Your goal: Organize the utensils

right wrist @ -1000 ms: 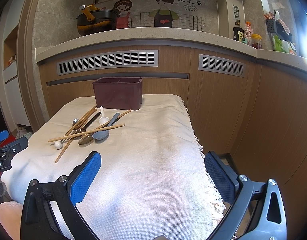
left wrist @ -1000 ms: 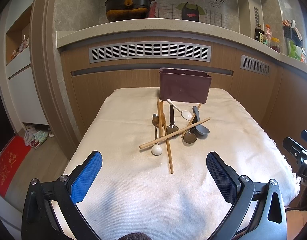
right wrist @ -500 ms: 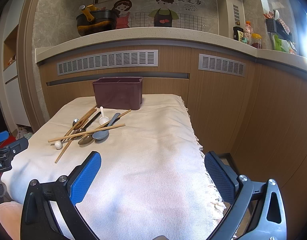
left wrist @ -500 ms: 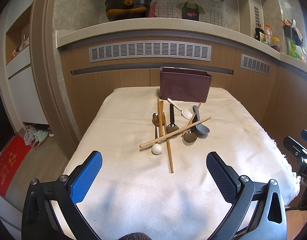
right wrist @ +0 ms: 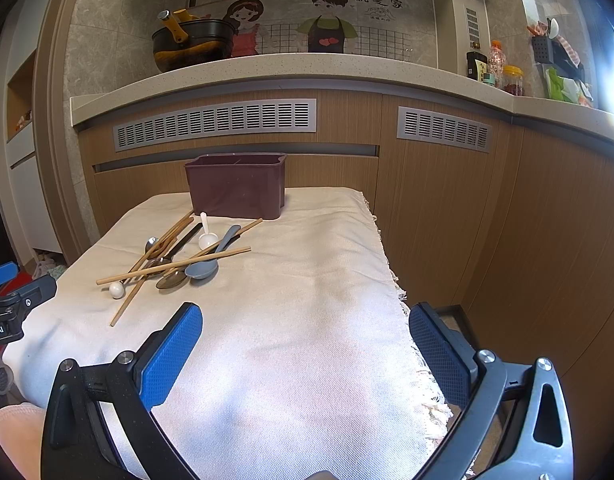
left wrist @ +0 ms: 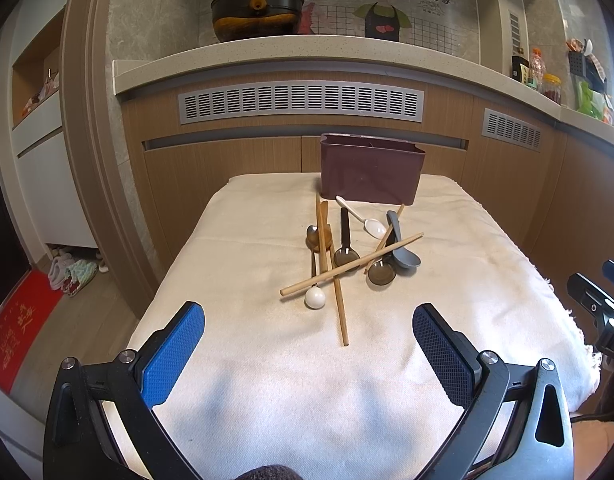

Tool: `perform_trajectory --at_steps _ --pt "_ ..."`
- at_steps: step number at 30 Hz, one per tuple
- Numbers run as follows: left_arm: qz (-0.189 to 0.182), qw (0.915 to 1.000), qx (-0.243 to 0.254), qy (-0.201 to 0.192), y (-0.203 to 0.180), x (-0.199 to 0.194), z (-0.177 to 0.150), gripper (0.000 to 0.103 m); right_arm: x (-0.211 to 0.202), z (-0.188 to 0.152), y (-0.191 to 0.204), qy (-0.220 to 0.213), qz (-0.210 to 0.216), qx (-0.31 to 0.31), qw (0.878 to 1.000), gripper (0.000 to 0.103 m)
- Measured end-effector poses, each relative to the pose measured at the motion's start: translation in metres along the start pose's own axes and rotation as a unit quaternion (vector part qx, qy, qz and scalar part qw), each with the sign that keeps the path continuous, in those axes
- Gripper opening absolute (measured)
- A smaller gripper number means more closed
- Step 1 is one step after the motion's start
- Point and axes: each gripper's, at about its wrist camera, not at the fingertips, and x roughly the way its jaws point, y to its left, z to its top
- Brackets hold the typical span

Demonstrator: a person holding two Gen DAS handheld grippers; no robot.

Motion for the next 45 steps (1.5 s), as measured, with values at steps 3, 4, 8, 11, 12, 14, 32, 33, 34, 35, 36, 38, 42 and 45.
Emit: perform_trajectory --at_steps 3,4,8,11,12,14,32,33,34,35,36,38,42,45 --pt "0.000 1.0000 0.001 0.003 0.000 0.001 -0.002 0.103 0.000 0.000 0.001 0.000 0.001 -0.001 1.000 0.103" --pt "-0.001 1.0000 0.002 0.004 0.000 0.002 -0.003 0.103 0.001 0.000 0.002 0.000 0.001 -0.002 1.000 0.103" --pt "-0.004 0.9999 0.004 0.010 0.000 0.004 -0.004 0.103 0.006 0.002 0.003 0.002 0.004 -0.003 1.000 0.103" --pt "-0.006 0.9998 0.007 0.016 -0.001 0.009 0.000 0.103 0.007 0.004 0.003 -0.003 0.000 -0.005 1.000 0.103" --pt "-0.007 0.9998 0.007 0.018 -0.001 0.011 0.003 0.103 0.008 0.006 0.001 -0.005 -0.001 -0.006 1.000 0.103" --pt "-0.009 0.9997 0.007 0.021 0.000 0.015 0.008 0.103 0.012 0.012 0.001 -0.009 -0.002 -0.008 1.000 0.103" --pt "0.015 0.9998 -0.012 0.012 0.042 0.101 0.104 0.103 0.137 0.092 0.046 0.032 0.039 -0.083 0.995 0.103" --pt "0.023 0.9996 -0.010 0.014 0.046 0.106 0.105 0.103 0.148 0.092 0.048 0.048 0.044 -0.080 0.995 0.103" --pt "0.033 0.9993 -0.008 0.017 0.050 0.113 0.107 0.103 0.160 0.091 0.051 0.065 0.052 -0.076 0.994 0.103" --pt "0.038 0.9991 -0.008 0.020 0.054 0.118 0.108 0.103 0.169 0.090 0.054 0.080 0.061 -0.071 0.992 0.103" --pt "0.036 0.9990 -0.008 0.024 0.057 0.123 0.108 0.103 0.178 0.088 0.057 0.098 0.070 -0.067 0.990 0.103" --pt "0.024 0.9990 -0.010 0.036 0.064 0.131 0.107 0.103 0.191 0.080 0.065 0.128 0.087 -0.057 0.986 0.103" --pt "0.000 0.9988 -0.014 0.047 0.075 0.138 0.095 0.103 0.206 0.067 0.081 0.165 0.107 -0.051 0.979 0.098" --pt "-0.015 0.9973 -0.029 0.066 0.083 0.144 0.084 0.103 0.218 0.062 0.092 0.197 0.121 -0.042 0.972 0.079"
